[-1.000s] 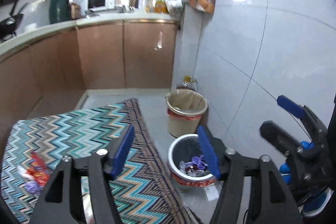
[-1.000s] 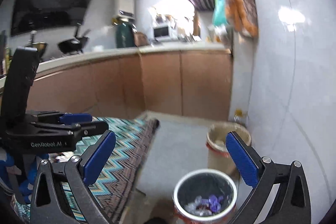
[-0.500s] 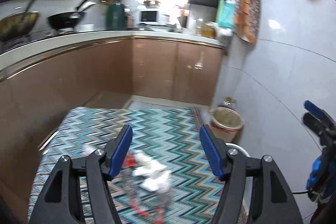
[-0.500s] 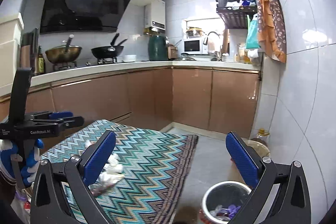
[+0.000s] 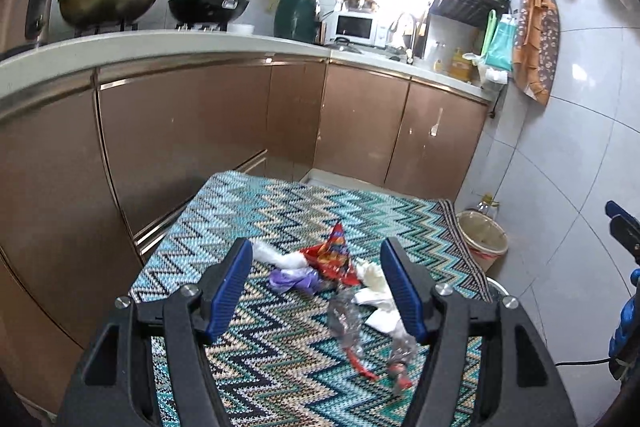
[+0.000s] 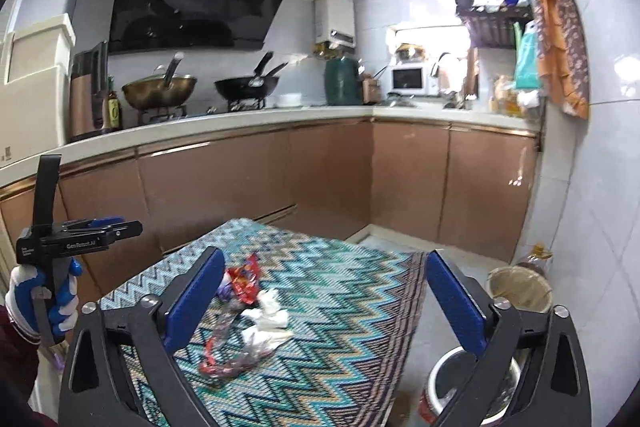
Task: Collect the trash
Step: 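Move both tools back over the remaining trash on the cloth, then grasp the white tissues with the right tool while the left tool grasps the clear plastic bottle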
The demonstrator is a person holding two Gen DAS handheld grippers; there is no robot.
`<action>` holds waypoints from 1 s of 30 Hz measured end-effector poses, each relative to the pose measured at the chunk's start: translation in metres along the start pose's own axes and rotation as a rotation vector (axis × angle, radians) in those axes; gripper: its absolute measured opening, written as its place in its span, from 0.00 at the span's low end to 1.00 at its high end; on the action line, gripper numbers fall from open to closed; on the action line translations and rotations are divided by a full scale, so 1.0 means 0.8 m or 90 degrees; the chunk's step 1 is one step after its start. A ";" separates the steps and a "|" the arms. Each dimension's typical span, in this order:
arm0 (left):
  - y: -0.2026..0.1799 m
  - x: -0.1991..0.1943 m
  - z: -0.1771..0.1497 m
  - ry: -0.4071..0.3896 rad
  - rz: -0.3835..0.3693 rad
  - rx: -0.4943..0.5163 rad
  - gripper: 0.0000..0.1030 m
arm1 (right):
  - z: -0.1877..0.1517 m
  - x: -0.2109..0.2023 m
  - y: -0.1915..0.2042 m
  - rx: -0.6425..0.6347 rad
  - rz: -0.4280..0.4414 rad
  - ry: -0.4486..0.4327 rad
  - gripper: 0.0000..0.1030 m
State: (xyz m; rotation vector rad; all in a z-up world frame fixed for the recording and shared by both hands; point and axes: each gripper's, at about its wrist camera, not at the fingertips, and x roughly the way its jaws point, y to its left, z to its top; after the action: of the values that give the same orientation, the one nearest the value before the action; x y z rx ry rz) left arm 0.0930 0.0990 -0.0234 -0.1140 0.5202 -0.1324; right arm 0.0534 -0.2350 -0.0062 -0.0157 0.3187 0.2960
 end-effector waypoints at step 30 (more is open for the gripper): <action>-0.009 0.209 -0.086 0.241 -0.091 0.025 0.62 | -0.098 0.249 0.035 0.034 0.166 0.273 0.53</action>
State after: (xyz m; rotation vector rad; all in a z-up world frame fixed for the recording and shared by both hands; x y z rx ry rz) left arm 0.2016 0.0611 -0.1635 -0.0873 0.8868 -0.3067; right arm 0.2018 -0.1568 -0.1418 0.0152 0.7570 0.5440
